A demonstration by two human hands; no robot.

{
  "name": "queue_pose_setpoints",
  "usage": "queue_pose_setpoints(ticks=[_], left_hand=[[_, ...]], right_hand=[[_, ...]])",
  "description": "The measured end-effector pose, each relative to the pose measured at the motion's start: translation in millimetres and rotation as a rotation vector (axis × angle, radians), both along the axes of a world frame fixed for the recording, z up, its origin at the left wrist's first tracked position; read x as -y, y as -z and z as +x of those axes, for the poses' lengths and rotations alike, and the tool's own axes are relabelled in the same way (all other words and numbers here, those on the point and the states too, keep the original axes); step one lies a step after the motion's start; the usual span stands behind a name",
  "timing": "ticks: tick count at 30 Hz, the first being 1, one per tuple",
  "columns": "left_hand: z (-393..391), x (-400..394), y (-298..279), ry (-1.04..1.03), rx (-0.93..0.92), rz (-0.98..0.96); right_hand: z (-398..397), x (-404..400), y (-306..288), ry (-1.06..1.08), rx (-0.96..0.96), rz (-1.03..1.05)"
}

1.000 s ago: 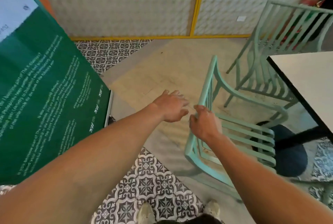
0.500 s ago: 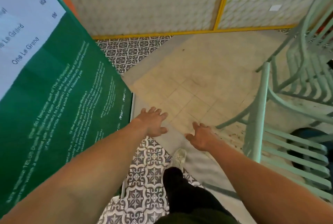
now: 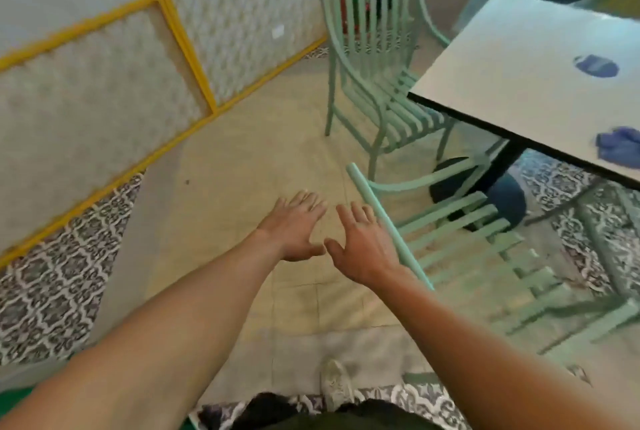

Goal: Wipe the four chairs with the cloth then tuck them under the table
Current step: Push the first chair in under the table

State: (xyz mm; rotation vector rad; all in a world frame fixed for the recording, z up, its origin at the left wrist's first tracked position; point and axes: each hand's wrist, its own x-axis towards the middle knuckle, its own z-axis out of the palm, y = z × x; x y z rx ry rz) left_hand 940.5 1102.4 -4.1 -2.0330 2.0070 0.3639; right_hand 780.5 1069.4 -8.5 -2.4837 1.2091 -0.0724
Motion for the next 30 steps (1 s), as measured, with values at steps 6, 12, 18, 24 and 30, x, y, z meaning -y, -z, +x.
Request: queue_pose_setpoints(ticks=[6,12,18,24,30], left_hand=[[-52,104,-5,0.535,0.07,-0.055],[-73,138,29,0.813,0.071,0.094],[-66,134,40,0.774,-0.006,0.014],[-41,88,45,0.727,0.0,0.042],[-17,26,48,0.617,-0.007,0.074]], right_hand=[[-59,17,1,0.573,0.013,0.085],[-113,-33,36,0.994,-0.336,0.439],[-104,-40,39,1.052,-0.39,0.309],[-103,-61,44,0.931,-0.454,0.328],[-101,-91,42,0.701,-0.447,0.346]])
